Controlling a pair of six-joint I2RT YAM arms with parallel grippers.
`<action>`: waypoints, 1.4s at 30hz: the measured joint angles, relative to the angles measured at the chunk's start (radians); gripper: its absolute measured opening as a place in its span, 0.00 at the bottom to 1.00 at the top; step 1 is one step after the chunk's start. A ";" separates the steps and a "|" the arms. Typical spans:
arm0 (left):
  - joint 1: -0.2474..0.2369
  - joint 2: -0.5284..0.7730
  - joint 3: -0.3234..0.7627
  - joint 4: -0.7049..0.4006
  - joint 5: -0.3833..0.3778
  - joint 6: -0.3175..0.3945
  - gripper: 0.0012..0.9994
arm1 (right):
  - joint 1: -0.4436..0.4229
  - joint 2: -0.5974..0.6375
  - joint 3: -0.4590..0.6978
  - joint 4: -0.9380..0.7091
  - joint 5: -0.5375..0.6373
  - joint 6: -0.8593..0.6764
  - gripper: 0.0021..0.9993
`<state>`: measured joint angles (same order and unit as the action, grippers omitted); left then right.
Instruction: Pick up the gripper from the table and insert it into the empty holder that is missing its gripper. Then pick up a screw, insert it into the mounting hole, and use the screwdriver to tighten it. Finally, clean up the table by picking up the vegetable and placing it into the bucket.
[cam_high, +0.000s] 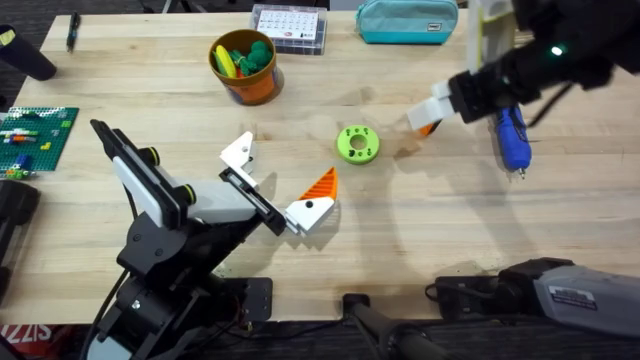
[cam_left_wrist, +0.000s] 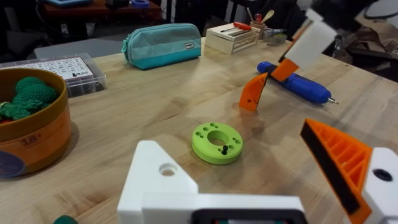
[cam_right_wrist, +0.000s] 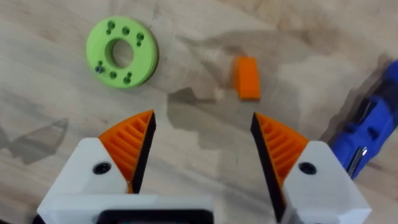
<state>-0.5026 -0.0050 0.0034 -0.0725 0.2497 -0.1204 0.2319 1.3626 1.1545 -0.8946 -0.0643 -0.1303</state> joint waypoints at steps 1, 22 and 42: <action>0.000 0.005 0.003 0.007 -0.002 0.000 1.00 | 0.001 0.016 0.005 0.012 0.001 -0.004 0.92; 0.000 0.005 0.003 0.008 -0.007 0.000 1.00 | -0.022 0.012 0.150 -0.089 0.126 -0.056 0.92; 0.000 0.005 0.003 0.008 -0.007 0.000 1.00 | -0.124 0.320 0.135 -0.040 0.003 -0.170 0.92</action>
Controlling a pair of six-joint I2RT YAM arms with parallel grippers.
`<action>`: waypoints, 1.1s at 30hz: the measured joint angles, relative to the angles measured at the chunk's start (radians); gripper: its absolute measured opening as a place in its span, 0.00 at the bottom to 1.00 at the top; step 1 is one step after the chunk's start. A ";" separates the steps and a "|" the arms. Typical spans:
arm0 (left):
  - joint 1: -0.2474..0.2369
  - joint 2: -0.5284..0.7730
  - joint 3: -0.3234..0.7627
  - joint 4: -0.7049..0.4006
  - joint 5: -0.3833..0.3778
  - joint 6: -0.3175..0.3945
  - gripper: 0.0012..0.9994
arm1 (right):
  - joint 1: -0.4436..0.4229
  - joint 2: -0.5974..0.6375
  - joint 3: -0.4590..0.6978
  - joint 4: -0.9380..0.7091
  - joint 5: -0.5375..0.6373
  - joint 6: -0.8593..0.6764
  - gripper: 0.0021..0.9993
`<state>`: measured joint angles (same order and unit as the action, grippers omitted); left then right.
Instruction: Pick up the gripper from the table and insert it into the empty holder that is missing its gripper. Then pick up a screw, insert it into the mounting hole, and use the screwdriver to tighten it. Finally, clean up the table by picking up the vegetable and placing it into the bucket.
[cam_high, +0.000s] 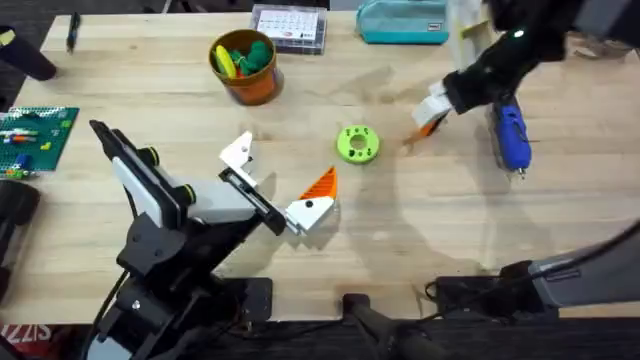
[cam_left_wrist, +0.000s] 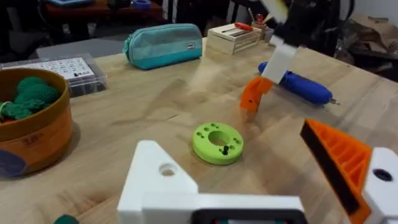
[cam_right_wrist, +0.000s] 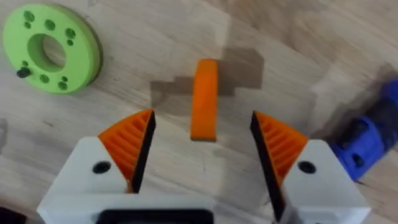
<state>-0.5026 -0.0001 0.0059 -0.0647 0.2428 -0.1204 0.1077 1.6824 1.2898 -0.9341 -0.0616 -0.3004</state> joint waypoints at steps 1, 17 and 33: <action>0.000 0.000 0.000 0.000 0.000 0.000 1.00 | 0.010 0.017 -0.001 0.003 0.000 0.000 0.92; 0.000 0.000 0.000 0.000 0.000 0.000 1.00 | 0.020 0.061 -0.003 0.032 0.012 -0.011 0.64; 0.000 0.000 0.000 0.000 0.000 0.000 1.00 | 0.020 0.043 -0.003 0.032 0.013 -0.010 0.52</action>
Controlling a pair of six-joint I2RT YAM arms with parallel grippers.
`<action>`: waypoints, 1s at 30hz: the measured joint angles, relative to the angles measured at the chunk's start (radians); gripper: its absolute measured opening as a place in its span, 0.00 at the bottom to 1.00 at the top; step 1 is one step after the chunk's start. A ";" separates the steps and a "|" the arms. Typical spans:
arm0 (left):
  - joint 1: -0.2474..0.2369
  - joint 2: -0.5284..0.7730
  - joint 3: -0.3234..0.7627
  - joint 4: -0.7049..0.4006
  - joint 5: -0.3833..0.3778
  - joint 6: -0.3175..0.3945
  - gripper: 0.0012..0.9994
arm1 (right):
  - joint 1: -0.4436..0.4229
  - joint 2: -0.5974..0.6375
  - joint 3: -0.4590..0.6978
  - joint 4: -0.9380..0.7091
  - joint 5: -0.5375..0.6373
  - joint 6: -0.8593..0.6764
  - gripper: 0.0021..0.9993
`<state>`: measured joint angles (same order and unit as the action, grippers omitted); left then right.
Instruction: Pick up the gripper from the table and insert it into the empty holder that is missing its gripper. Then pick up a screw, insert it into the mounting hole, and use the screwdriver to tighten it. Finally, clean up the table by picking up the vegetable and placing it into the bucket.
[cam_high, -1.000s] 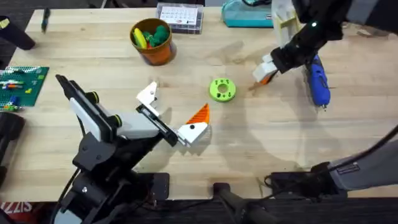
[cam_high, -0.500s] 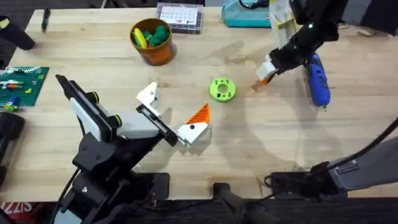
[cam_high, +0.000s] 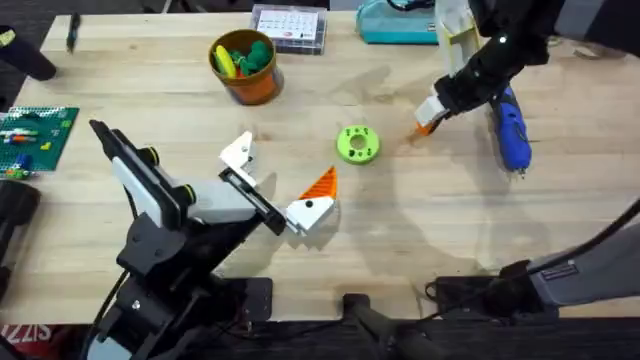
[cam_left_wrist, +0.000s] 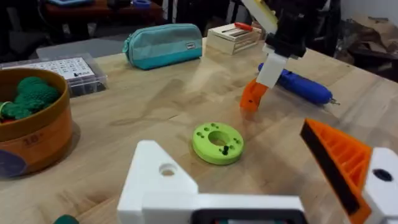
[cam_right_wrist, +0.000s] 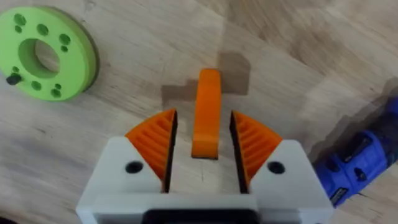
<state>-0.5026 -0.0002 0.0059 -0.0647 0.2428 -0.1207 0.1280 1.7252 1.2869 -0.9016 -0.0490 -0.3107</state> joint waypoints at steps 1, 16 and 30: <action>0.000 0.000 0.000 0.000 0.000 0.000 1.00 | 0.000 0.000 0.000 0.000 0.000 0.000 0.52; 0.000 0.000 0.000 0.000 0.000 0.000 1.00 | 0.000 0.000 0.000 0.003 0.000 0.007 0.02; 0.000 0.000 0.000 0.000 0.000 0.000 1.00 | 0.000 -0.123 0.038 -0.034 0.000 0.048 0.01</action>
<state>-0.5026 0.0002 0.0059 -0.0647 0.2428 -0.1204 0.1280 1.6020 1.3252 -0.9354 -0.0490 -0.2626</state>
